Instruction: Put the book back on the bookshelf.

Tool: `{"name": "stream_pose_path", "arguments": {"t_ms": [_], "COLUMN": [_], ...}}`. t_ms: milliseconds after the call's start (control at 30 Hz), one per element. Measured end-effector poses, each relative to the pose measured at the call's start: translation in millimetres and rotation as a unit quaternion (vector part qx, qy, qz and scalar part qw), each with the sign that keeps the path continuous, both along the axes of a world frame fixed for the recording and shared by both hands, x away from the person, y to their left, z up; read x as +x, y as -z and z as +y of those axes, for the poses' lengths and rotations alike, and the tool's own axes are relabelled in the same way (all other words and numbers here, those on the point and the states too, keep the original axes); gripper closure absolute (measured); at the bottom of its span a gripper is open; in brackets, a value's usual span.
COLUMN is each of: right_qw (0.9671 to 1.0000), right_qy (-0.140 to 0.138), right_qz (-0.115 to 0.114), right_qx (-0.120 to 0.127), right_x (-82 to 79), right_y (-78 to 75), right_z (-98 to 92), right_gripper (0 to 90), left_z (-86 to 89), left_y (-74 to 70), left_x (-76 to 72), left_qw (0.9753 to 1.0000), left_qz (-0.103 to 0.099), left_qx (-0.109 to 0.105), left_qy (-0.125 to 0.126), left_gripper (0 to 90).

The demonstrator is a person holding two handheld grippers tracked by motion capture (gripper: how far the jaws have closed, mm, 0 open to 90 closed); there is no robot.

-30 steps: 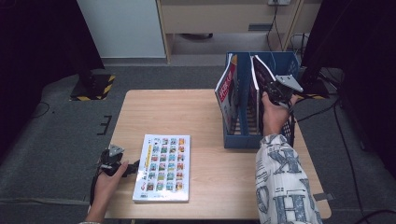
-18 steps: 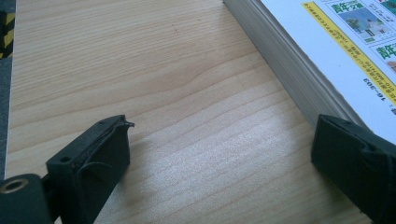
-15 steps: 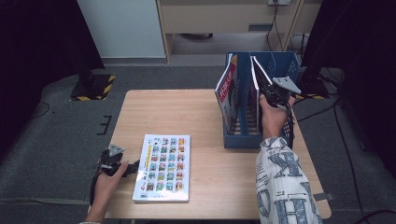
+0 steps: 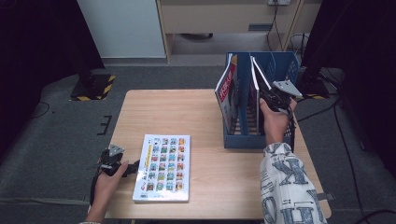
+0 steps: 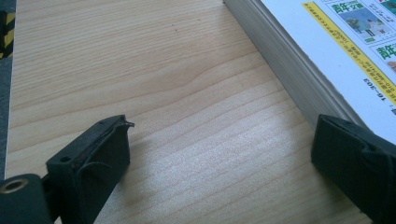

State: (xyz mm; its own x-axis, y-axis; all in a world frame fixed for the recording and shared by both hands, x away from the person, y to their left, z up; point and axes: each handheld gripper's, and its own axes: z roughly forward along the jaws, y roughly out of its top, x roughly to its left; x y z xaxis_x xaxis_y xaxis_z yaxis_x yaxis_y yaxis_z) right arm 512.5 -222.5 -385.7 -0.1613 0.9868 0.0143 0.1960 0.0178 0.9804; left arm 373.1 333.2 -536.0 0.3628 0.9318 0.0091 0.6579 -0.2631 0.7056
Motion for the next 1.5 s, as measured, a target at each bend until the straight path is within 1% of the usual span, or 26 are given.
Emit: {"name": "stream_pose_path", "arguments": {"t_ms": [133, 400, 567, 667, 767, 967, 1267, 1500], "right_qw": [1.0000, 1.0000, 1.0000, 0.9999, 0.9999, 0.9998, 0.9995, 0.9992], "right_qy": [0.007, 0.003, 0.002, 0.001, -0.005, -0.013, -0.027, -0.036], "right_qz": [0.003, 0.002, 0.007, 0.015, 0.016, 0.016, 0.018, 0.020], "right_qx": [-0.004, -0.003, -0.003, -0.003, 0.000, 0.002, 0.001, 0.003], "right_x": [-6.3, -20.6, -32.6, -40.3, -45.6, -52.6, -63.8, -67.8], "right_y": [-0.9, -2.9, -3.4, -0.9, 0.9, 2.1, 3.2, 4.9], "right_z": [-0.1, -1.6, -0.9, 0.2, 0.3, -0.9, -1.9, -1.0], "right_gripper": [54.5, 52.6, 52.0, 51.7, 50.9, 48.6, 49.0, 49.1], "left_z": [-0.3, -0.3, -0.3, -0.3, -0.2, -0.3, -0.4, -0.4], "left_y": [0.0, 0.0, 0.0, 0.0, 0.0, 0.0, 0.0, 0.0], "left_x": [-0.3, -0.2, -0.1, -0.1, -0.1, 0.0, 0.0, 0.0], "left_qw": [1.0000, 1.0000, 1.0000, 1.0000, 1.0000, 1.0000, 1.0000, 1.0000], "left_qz": [0.000, 0.000, 0.000, 0.000, 0.000, 0.000, 0.000, 0.000], "left_qx": [0.000, 0.000, 0.000, 0.000, 0.000, 0.000, 0.000, 0.000], "left_qy": [-0.002, -0.002, -0.002, -0.002, -0.002, -0.002, -0.003, -0.003], "left_gripper": [3.7, 3.6, 3.7, 3.7, 3.6, 3.6, 3.6, 3.6]}}
